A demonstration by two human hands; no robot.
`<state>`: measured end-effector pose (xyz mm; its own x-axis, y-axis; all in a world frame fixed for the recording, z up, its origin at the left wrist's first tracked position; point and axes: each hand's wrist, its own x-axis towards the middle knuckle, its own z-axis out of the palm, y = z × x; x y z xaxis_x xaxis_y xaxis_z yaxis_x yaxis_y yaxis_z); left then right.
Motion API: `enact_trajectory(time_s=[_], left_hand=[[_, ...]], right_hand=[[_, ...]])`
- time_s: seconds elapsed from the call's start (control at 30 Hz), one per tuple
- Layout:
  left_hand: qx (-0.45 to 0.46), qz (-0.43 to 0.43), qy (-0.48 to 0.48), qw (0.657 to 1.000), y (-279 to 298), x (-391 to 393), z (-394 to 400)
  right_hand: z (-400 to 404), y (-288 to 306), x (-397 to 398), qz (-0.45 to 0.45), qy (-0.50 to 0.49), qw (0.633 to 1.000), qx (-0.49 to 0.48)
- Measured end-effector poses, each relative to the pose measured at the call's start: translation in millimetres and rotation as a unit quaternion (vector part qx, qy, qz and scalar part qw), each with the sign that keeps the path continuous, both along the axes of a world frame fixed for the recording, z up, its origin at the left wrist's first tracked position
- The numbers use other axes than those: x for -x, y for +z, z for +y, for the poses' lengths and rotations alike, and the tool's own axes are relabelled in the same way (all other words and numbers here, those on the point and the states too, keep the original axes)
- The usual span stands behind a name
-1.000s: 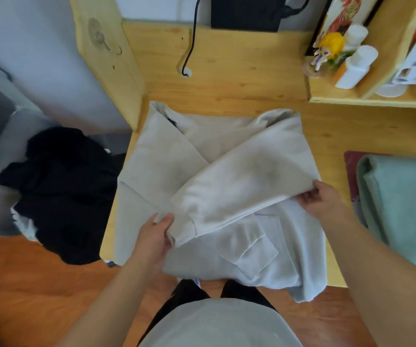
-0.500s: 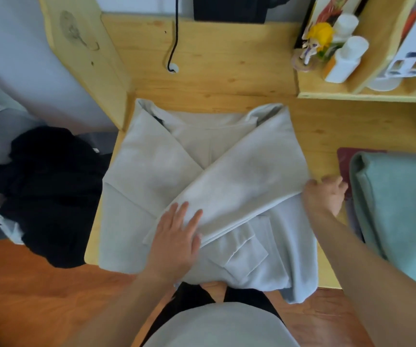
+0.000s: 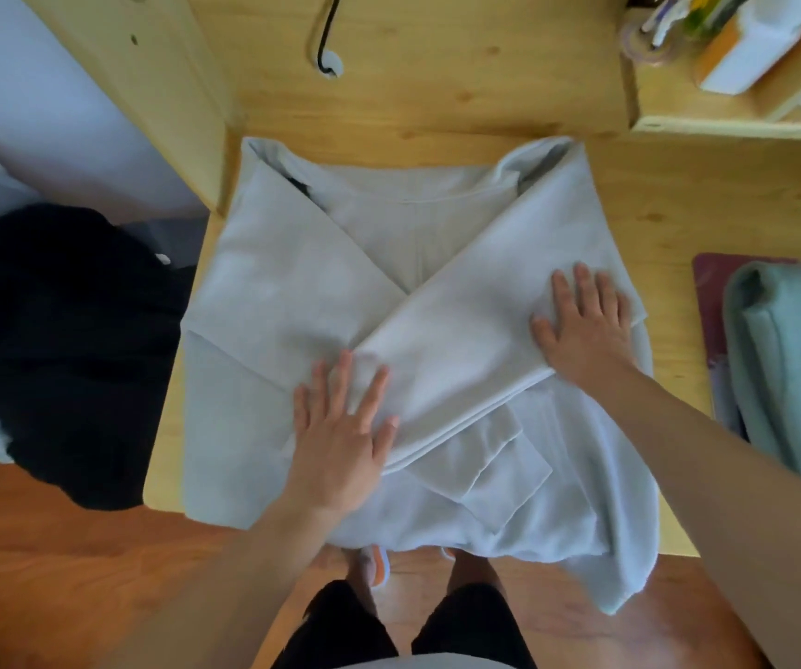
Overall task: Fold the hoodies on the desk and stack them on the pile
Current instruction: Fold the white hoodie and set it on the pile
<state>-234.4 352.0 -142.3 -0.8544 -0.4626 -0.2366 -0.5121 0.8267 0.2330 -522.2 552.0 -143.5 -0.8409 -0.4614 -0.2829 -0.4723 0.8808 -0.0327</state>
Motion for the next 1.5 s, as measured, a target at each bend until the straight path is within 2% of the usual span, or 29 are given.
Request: enact_trajectory(time_s=[0.07,0.13,0.27,0.5,0.67,0.77,0.87,0.9,0.97,1.0,1.03,1.1,1.17,1.23,1.33,1.5], left_hand=[[-0.021,-0.036,0.11,0.993,6.7,-7.4,-1.6],[-0.074,-0.098,0.173,0.977,4.1,-14.8,-1.6],[-0.074,-0.102,0.152,0.98,-0.8,-10.4,-6.1],[0.017,-0.081,-0.015,0.996,-5.2,39.6,-88.1],[0.088,-0.069,-0.223,0.968,1.8,123.3,-158.4],[0.099,-0.109,-0.272,0.951,17.2,175.2,-166.1],[0.196,-0.081,-0.211,0.954,41.2,187.8,-112.5],[0.178,-0.052,-0.172,0.968,42.8,177.2,-87.4],[0.081,0.012,-0.067,0.994,40.7,135.4,-40.2],[0.042,0.031,-0.027,0.998,36.2,110.1,-22.4],[0.024,0.034,-0.006,0.999,26.4,83.4,-9.8],[0.015,0.016,0.038,0.999,7.1,30.1,0.9],[0.032,0.008,0.076,0.997,-7.3,-12.2,-3.8],[0.052,0.009,0.056,0.997,-13.4,-32.7,-14.4],[0.06,0.006,0.032,0.998,-15.5,-30.3,-24.9],[0.067,0.005,0.005,0.998,-14.3,-18.6,-36.0]], right_hand=[[8.5,1.5,-19.7,-0.007,0.006,1.0,-0.012],[17.7,1.5,-36.3,-0.026,-0.003,0.999,-0.025],[20.9,6.1,-42.1,-0.052,-0.048,0.997,-0.043],[49.9,20.2,-96.5,-0.069,-0.108,0.989,-0.07],[68.1,23.7,-175.2,-0.034,-0.113,0.992,-0.046],[67.5,29.2,-211.3,-0.038,-0.101,0.993,-0.048],[50.3,54.1,-226.9,-0.097,-0.005,0.993,-0.068],[40.7,66.6,-223.0,-0.125,0.026,0.99,-0.065],[22.2,91.6,-200.6,-0.215,0.052,0.975,-0.026],[14.0,98.5,-185.9,-0.228,0.067,0.971,0.014],[4.3,100.8,-168.0,-0.21,0.07,0.974,0.054],[-10.7,91.1,-126.3,-0.087,0.081,0.984,0.131],[-19.6,72.8,-86.8,-0.014,0.108,0.987,0.114],[-19.0,52.2,-60.8,-0.027,0.13,0.99,0.046],[-3.6,25.8,-45.9,-0.066,0.084,0.994,-0.016],[5.4,14.1,-76.3,-0.032,-0.003,0.999,0.01]])
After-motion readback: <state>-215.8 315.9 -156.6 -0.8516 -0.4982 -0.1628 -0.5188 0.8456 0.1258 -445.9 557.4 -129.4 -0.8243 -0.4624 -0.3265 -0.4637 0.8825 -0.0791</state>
